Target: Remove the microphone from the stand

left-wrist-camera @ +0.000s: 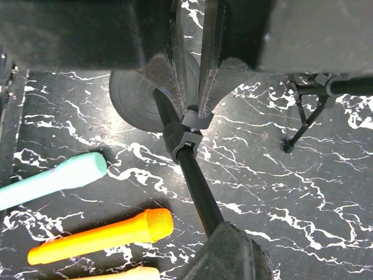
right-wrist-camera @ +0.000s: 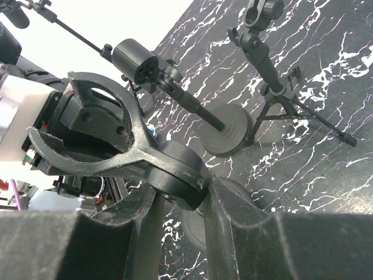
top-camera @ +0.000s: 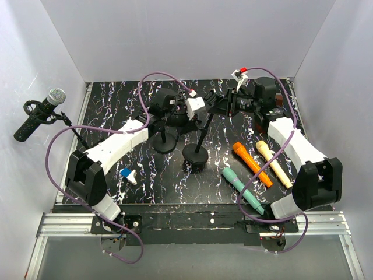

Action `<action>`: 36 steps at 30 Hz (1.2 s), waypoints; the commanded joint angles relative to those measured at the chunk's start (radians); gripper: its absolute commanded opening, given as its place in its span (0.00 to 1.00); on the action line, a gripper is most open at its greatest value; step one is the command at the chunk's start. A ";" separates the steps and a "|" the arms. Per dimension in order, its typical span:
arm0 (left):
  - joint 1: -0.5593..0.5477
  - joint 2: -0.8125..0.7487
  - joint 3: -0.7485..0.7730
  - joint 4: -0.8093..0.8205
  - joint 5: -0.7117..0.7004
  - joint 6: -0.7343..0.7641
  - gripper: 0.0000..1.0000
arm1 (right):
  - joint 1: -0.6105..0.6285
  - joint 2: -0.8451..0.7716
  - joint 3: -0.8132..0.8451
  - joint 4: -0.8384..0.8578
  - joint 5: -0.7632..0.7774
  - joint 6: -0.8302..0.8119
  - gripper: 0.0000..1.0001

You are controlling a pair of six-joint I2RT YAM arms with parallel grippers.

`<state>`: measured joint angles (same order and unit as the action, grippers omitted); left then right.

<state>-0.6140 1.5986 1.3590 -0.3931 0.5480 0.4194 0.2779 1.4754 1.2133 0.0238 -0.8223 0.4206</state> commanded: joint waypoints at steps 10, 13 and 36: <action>0.049 -0.014 0.048 -0.007 0.170 -0.013 0.35 | 0.001 -0.101 0.012 0.031 -0.094 0.009 0.01; 0.049 -0.075 -0.018 0.045 0.182 0.108 0.48 | 0.003 -0.099 0.009 0.045 -0.094 0.026 0.01; -0.082 -0.075 -0.066 -0.001 -0.017 0.488 0.43 | 0.003 -0.084 0.017 0.084 -0.126 0.072 0.01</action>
<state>-0.6994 1.5620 1.3087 -0.3450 0.5903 0.8261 0.2779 1.4239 1.2045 0.0132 -0.8944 0.4416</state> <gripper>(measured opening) 0.425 0.356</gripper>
